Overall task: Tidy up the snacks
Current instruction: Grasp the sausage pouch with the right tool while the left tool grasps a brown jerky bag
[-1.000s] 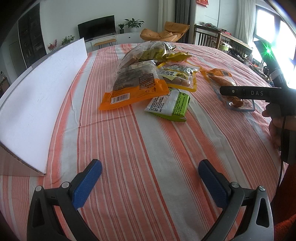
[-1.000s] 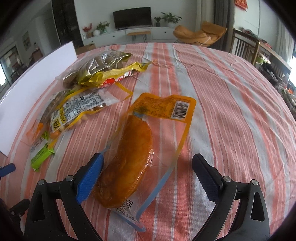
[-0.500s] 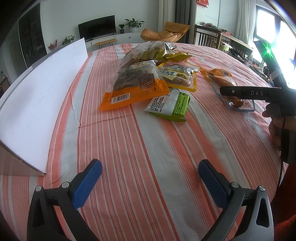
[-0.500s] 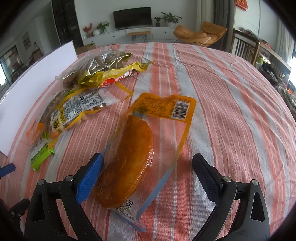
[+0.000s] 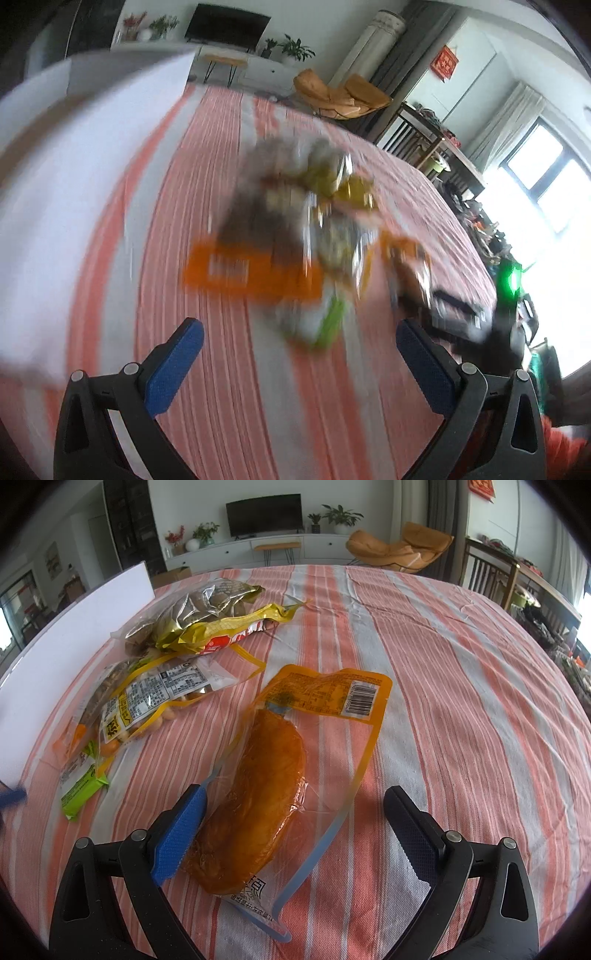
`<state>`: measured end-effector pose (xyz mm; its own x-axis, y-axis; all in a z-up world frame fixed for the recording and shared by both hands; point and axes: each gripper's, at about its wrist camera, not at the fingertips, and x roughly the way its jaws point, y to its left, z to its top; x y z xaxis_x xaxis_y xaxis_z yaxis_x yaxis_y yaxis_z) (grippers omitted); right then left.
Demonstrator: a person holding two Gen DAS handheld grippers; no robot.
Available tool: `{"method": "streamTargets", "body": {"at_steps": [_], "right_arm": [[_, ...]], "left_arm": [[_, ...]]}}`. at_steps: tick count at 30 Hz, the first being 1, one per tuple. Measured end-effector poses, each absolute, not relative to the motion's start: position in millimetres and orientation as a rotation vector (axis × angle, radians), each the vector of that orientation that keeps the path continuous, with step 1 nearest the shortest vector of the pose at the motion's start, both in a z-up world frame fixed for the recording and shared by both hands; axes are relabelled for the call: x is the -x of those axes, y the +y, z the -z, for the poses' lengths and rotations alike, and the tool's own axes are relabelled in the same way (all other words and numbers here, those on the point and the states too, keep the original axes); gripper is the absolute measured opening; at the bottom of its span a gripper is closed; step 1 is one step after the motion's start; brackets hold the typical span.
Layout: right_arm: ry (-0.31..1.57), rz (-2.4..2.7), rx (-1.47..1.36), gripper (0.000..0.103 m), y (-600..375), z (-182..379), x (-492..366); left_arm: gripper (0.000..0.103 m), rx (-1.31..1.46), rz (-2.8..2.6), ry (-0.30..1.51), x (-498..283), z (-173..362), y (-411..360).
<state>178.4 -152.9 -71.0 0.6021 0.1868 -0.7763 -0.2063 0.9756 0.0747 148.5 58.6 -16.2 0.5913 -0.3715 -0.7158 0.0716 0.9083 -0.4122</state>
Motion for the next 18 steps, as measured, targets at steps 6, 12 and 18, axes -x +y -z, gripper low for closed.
{"method": "streamTargets", "body": {"at_steps": [6,12,18], "right_arm": [[0.896,-0.228,0.023,0.098,-154,71,-178],[0.895,-0.232,0.016,0.098,-155,71,-176],[0.891,-0.239,0.004,0.098,-158,70,-174]], "left_arm": [[0.101,0.229,0.173,1.007,-249,20,47],[0.085,0.292,0.113,1.081,-273,52,57],[0.064,0.224,0.090,1.048,-237,49,63]]}}
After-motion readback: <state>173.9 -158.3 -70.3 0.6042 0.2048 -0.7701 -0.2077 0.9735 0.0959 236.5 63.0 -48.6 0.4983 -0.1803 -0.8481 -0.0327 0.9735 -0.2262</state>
